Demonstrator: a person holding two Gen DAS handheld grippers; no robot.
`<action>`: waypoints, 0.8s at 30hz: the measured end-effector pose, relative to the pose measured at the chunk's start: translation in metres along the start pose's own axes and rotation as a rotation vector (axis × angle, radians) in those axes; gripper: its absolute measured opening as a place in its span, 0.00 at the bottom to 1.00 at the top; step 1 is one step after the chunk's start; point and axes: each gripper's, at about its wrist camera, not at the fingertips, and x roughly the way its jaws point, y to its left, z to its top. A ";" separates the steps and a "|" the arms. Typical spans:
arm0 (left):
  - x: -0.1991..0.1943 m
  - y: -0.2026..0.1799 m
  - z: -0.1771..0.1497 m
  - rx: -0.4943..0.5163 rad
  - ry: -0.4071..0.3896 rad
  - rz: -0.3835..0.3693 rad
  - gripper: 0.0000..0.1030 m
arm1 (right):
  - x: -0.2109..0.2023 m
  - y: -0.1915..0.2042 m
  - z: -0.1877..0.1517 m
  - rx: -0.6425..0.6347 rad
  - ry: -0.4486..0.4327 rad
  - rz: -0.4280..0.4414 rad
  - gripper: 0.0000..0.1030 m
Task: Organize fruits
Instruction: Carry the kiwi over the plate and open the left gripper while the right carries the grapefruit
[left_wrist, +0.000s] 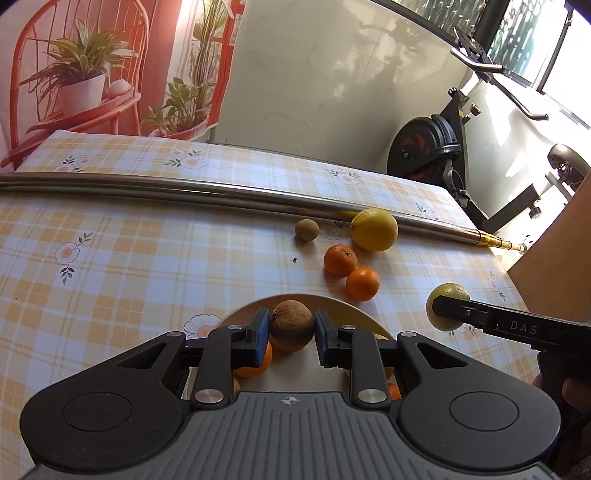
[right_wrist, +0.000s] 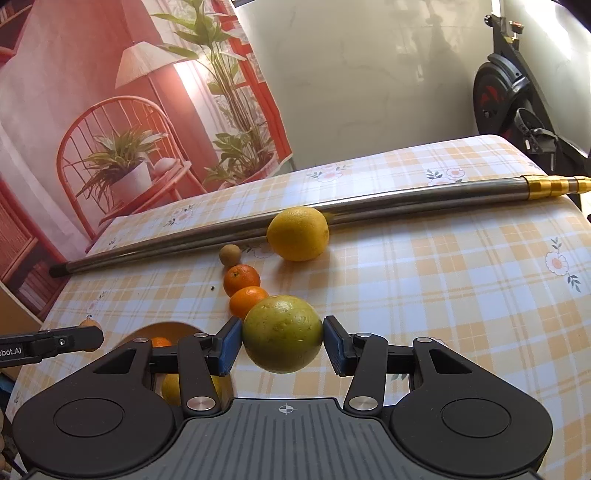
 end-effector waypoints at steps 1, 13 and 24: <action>0.001 0.000 -0.001 0.000 0.003 -0.002 0.27 | -0.002 0.000 -0.001 0.000 0.000 -0.001 0.43; 0.022 -0.019 -0.002 0.105 0.046 -0.052 0.27 | -0.005 0.004 -0.011 -0.023 0.013 0.006 0.43; 0.066 -0.034 0.007 0.199 0.121 -0.060 0.27 | -0.003 0.000 -0.011 -0.011 0.022 0.004 0.43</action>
